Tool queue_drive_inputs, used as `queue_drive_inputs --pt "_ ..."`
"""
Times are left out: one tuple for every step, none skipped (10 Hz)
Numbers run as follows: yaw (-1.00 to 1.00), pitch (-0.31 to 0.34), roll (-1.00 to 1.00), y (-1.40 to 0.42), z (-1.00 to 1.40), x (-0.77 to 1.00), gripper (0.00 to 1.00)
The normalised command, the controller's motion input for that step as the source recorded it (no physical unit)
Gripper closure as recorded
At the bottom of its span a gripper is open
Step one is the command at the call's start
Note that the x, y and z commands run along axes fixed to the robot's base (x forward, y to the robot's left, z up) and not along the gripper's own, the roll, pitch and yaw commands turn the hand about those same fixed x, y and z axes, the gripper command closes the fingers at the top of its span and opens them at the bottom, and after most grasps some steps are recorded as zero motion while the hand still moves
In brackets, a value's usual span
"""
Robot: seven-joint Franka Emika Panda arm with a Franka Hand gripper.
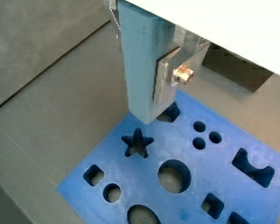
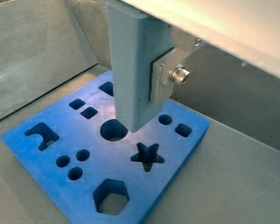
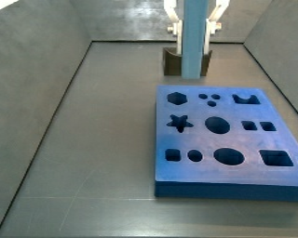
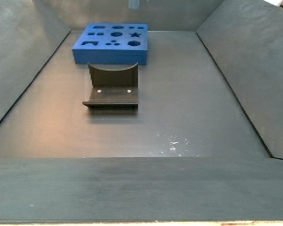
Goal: Pick up the rectangle object. Move to above the board. Insert the rectangle object.
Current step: Insert the rectangle object.
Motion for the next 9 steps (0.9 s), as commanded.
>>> queue_drive_inputs --pt "-0.04 0.286 0.28 -0.31 -0.24 0.71 1.00" --pt "-0.06 0.086 0.04 0.00 0.01 0.08 1.00" --pt "-0.10 0.100 0.21 -0.29 -0.12 0.51 1.00" --pt "-0.15 0.000 0.02 -0.43 -0.42 0.77 1.00" --pt "-0.08 0.000 0.00 -0.44 -0.59 0.89 1.00" --pt "-0.07 -0.006 -0.05 -0.42 -0.63 0.92 1.00" --pt "-0.08 -0.057 -0.14 -0.38 -0.62 0.91 1.00" --pt "-0.16 -0.406 -0.25 -0.15 -0.03 0.46 1.00" --pt "-0.20 -0.680 -0.33 -0.22 0.00 0.40 1.00"
